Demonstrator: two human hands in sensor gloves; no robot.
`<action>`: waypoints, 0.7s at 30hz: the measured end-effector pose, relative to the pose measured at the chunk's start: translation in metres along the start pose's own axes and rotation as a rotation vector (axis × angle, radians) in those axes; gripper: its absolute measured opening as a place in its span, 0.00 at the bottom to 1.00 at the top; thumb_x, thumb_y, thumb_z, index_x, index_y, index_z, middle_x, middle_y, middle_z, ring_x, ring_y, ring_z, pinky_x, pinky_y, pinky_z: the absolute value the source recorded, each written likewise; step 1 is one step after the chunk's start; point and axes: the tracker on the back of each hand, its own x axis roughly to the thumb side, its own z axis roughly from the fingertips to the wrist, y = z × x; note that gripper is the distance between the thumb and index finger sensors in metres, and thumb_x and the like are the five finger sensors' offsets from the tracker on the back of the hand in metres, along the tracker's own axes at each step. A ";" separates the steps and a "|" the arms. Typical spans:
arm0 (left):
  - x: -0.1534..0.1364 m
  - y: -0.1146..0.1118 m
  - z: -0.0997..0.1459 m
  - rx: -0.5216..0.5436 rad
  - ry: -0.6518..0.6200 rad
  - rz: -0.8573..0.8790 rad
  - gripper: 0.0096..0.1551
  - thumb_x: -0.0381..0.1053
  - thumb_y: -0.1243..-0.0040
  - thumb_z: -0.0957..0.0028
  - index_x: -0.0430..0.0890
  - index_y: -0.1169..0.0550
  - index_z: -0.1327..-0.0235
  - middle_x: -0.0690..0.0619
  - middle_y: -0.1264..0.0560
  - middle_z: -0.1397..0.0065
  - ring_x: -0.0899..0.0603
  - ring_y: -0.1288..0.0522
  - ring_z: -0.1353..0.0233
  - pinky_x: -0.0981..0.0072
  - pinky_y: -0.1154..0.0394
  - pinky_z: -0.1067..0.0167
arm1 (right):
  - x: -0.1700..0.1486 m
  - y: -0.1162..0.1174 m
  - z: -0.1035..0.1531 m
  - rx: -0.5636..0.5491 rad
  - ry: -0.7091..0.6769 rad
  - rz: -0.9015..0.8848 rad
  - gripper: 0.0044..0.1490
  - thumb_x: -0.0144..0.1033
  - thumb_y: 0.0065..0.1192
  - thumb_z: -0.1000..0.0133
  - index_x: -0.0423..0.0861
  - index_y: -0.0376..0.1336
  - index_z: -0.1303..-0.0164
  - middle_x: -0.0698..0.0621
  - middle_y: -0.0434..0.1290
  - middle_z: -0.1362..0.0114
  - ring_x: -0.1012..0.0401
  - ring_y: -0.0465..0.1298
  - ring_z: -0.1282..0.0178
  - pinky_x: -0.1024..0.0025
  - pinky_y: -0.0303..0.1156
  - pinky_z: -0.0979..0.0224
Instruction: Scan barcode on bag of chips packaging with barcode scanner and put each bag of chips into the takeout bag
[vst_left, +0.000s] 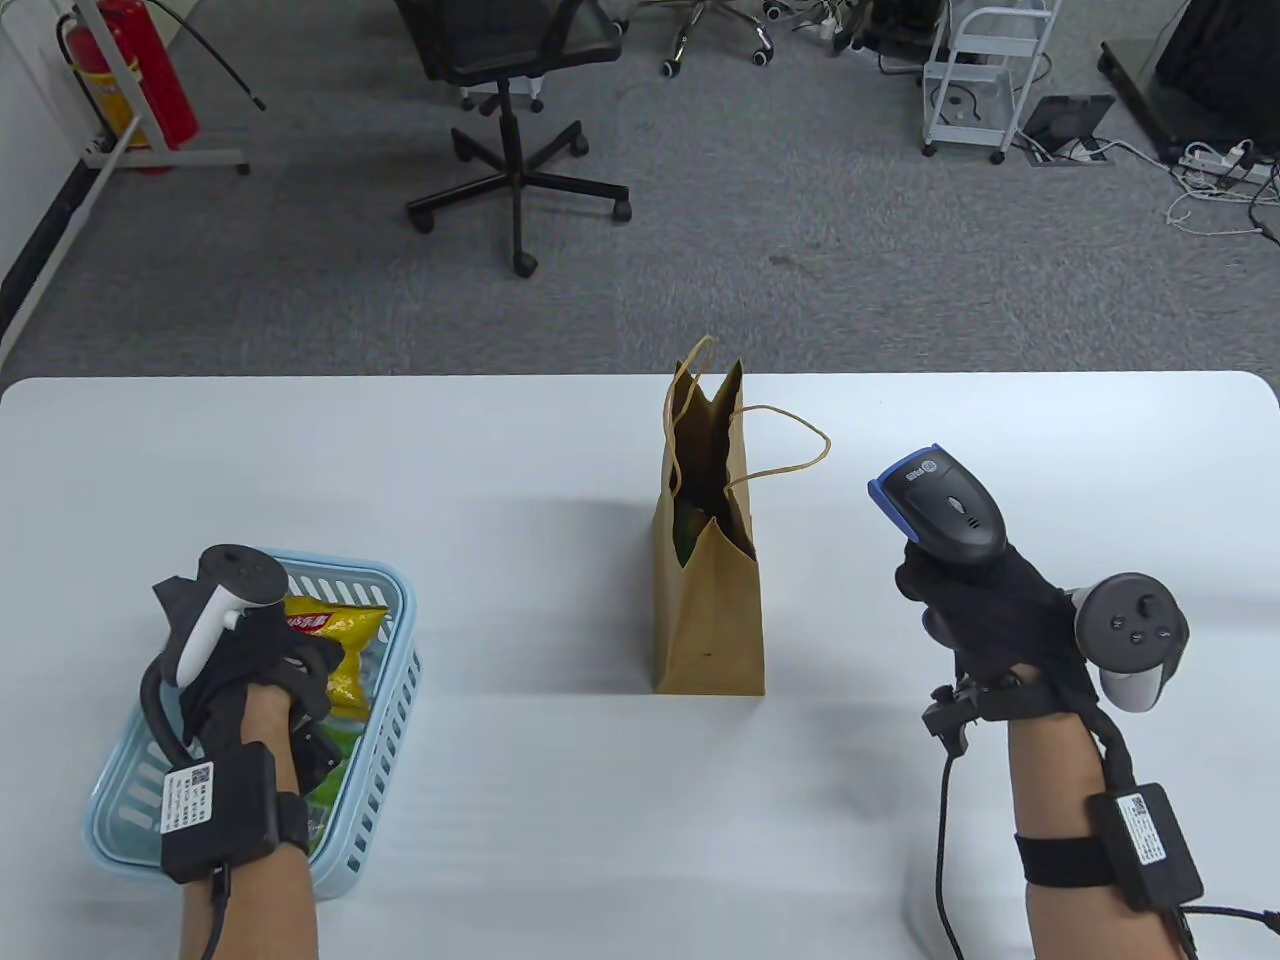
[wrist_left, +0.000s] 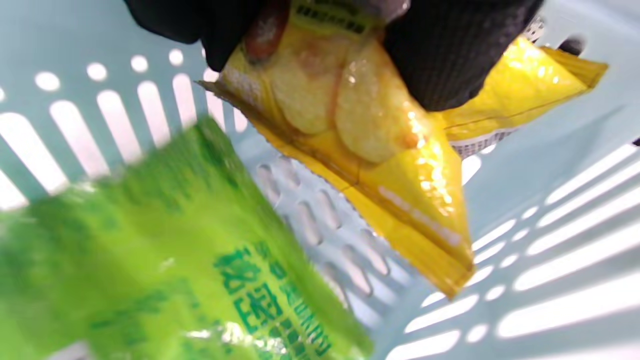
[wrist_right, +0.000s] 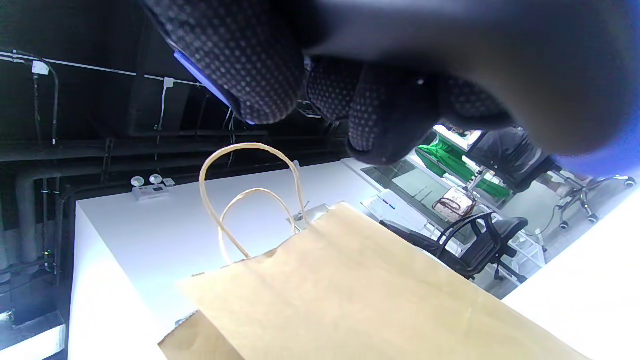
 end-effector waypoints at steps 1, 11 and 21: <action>0.000 0.002 0.004 0.012 -0.011 0.024 0.56 0.57 0.36 0.43 0.43 0.55 0.17 0.40 0.40 0.21 0.25 0.38 0.21 0.30 0.41 0.27 | 0.001 0.000 0.000 -0.001 -0.002 -0.001 0.38 0.38 0.71 0.39 0.31 0.61 0.26 0.40 0.77 0.37 0.50 0.87 0.50 0.46 0.81 0.45; -0.025 0.041 0.059 0.132 -0.179 0.317 0.56 0.56 0.35 0.44 0.40 0.54 0.17 0.37 0.39 0.23 0.22 0.36 0.23 0.27 0.39 0.31 | 0.008 0.001 0.002 0.002 -0.036 -0.017 0.38 0.38 0.71 0.39 0.30 0.61 0.26 0.40 0.77 0.37 0.50 0.87 0.50 0.46 0.81 0.45; 0.004 0.052 0.103 0.051 -0.790 0.878 0.55 0.58 0.36 0.41 0.37 0.52 0.16 0.35 0.38 0.23 0.22 0.35 0.25 0.26 0.38 0.33 | 0.026 0.007 0.004 0.024 -0.094 -0.059 0.38 0.39 0.71 0.39 0.31 0.61 0.26 0.40 0.77 0.37 0.50 0.87 0.51 0.47 0.81 0.45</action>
